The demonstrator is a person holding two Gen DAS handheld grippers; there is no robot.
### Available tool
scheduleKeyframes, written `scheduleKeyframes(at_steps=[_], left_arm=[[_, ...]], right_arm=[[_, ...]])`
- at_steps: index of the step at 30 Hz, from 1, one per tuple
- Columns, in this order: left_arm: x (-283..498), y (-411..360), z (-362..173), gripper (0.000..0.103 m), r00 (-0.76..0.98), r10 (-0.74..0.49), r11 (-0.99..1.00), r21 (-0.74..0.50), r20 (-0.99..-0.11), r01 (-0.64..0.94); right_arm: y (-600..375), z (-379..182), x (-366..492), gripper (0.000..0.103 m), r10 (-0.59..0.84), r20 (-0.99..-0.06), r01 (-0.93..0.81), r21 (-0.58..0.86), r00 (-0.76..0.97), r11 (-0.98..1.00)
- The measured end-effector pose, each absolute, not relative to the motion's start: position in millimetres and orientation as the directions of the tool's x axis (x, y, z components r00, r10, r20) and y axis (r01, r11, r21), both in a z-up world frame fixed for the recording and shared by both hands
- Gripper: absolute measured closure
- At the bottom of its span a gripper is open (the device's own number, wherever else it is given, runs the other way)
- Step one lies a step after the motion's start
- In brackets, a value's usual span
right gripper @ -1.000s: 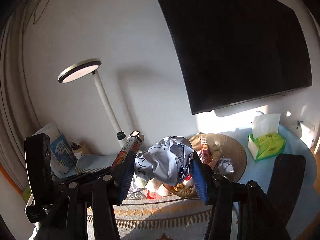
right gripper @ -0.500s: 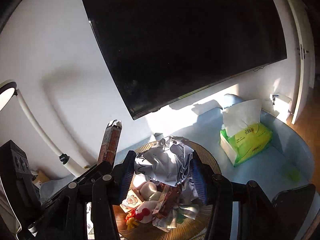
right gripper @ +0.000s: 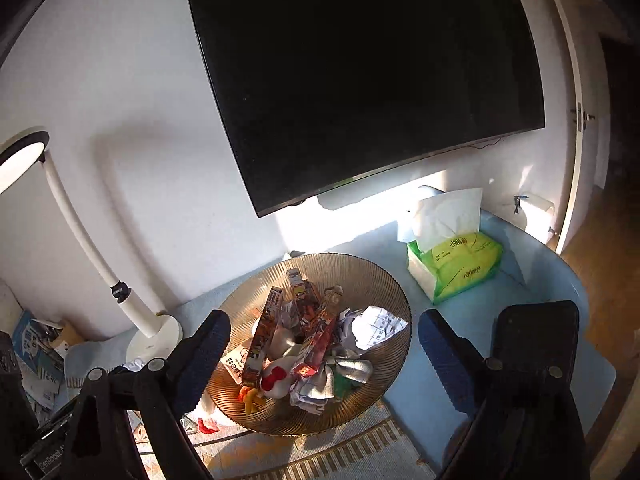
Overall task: Organize objects
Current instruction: 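Move both tools back toward the paper balls and plush toys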
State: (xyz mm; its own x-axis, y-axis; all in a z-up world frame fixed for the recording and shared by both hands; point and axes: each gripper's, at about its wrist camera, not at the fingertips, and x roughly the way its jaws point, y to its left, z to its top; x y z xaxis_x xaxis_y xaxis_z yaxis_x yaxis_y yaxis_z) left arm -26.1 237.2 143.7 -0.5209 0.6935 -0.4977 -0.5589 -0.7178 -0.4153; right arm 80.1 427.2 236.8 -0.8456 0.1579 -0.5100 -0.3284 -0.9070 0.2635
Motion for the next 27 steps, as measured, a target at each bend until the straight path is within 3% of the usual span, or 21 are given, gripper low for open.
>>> scheduleKeyframes(at_steps=[5, 8, 13, 18, 27], left_arm=[[40.3, 165.6, 117.2, 0.026, -0.654, 0.555, -0.831, -0.328, -0.513, -0.448], [57.6, 121.7, 85.6, 0.015, -0.688, 0.479, -0.875, -0.360, -0.545, -0.324], [58.2, 74.3, 43.9, 0.015, -0.726, 0.277, -0.950, -0.295, -0.629, -0.107], [60.3, 56.1, 21.7, 0.015, -0.734, 0.225, -0.959, -0.280, -0.641, -0.049], [42.2, 36.6, 4.2, 0.014, -0.629, 0.351, -0.897, -0.442, -0.693, -0.013]], right_arm=[[381.3, 195.1, 138.7, 0.000, 0.066, -0.467, -0.304, 0.457, -0.882, -0.836], [344.5, 154.2, 133.1, 0.000, 0.013, -0.532, -0.289, 0.439, -0.847, -0.851], [307.3, 113.8, 96.9, 0.000, 0.008, -0.628, -0.254, 0.303, -0.778, -0.918], [290.8, 75.4, 75.9, 0.000, 0.017, -0.718, -0.240, 0.210, -0.696, -0.948], [302.0, 59.5, 63.7, 0.000, -0.034, -0.780, -0.268, 0.255, -0.625, -0.929]])
